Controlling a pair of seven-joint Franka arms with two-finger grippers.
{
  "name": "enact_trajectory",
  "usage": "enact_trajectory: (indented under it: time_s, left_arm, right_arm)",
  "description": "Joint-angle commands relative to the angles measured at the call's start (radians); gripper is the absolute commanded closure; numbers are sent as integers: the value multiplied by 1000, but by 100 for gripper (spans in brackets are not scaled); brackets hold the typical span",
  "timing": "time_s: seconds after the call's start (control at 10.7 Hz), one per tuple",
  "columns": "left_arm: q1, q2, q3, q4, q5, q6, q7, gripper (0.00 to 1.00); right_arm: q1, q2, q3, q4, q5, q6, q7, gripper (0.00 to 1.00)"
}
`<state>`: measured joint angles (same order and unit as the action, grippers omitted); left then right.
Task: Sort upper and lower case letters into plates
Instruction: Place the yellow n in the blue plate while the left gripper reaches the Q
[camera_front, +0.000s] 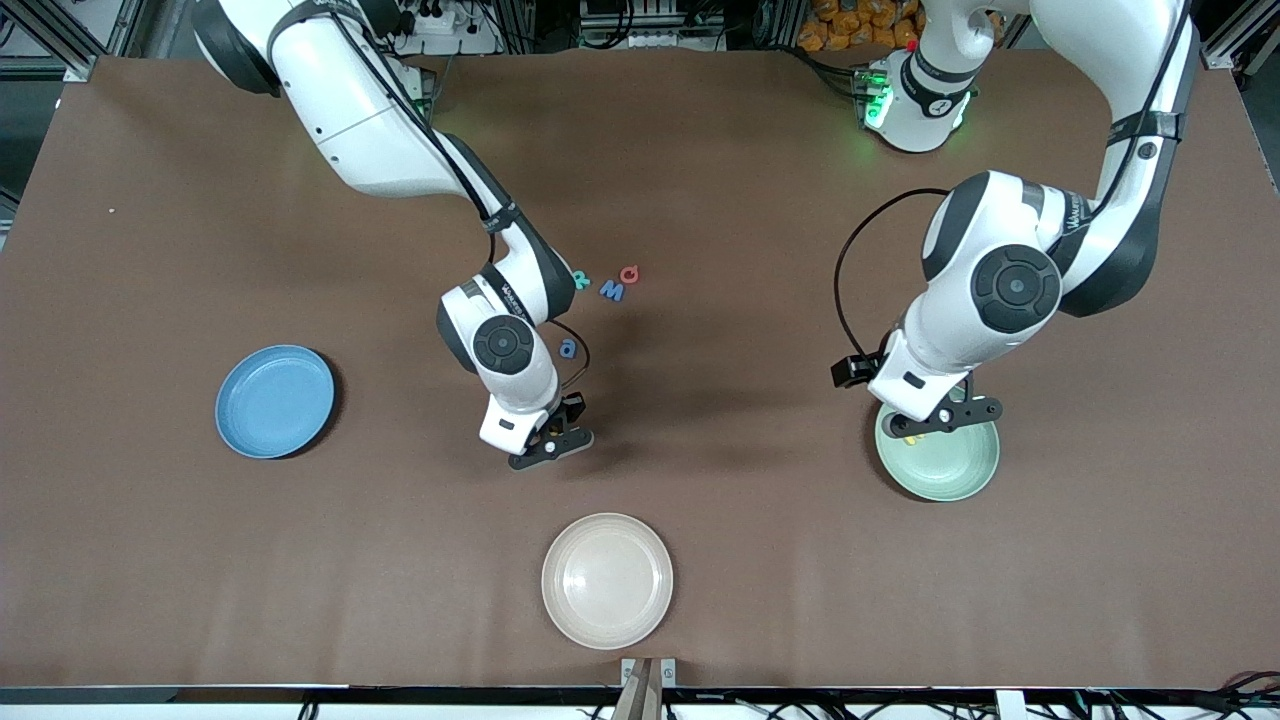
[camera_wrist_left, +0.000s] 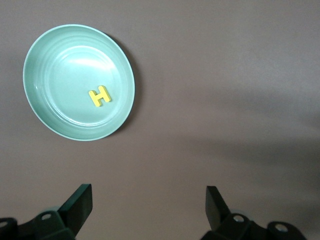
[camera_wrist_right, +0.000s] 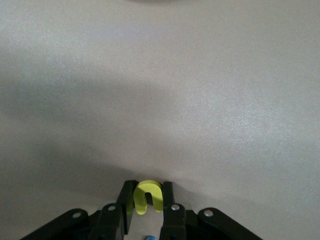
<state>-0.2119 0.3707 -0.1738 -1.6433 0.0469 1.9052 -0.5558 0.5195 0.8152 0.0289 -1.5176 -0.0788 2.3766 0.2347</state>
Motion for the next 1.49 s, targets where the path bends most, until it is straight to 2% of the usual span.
enact_trajectory:
  time_s: [0.0,0.28,0.56,0.65,0.75,0.93,1.12,1.4]
  left_arm:
    - [-38,-21,-3,-18,-10,-11,-59,0]
    - [-66,-13,-74,-24,-9,-5,-124,0]
    - [-122,23,-182,-27,23,40,-160,0]
    - [-145,49,-222,-27,48,70,-218,0]
    - [-197,71,-231,-29,83,107,-255,0]
    - [-288,138,-237,-29,170,187,-265,0]
    - [-345,227,-266,-30,272,306,-262,0]
    - [-411,269,-294,-101,392,380,-269,0]
  right_arm:
    - [-10,-66,-4,-1,11,-90,50,100]
    - [-102,-197,-46,-7,-4,-271,72,100]
    - [-125,-217,-179,-18,-6,-326,77,100]
    - [-125,-217,-228,-48,-6,-320,87,100]
    - [-124,-226,-269,-84,-6,-313,87,100]
    - [-128,-301,-306,-207,-6,-256,81,100]
    - [-174,-404,-322,-413,-6,-60,-3,100]
    - [-269,-418,-322,-449,-6,-40,-121,100]
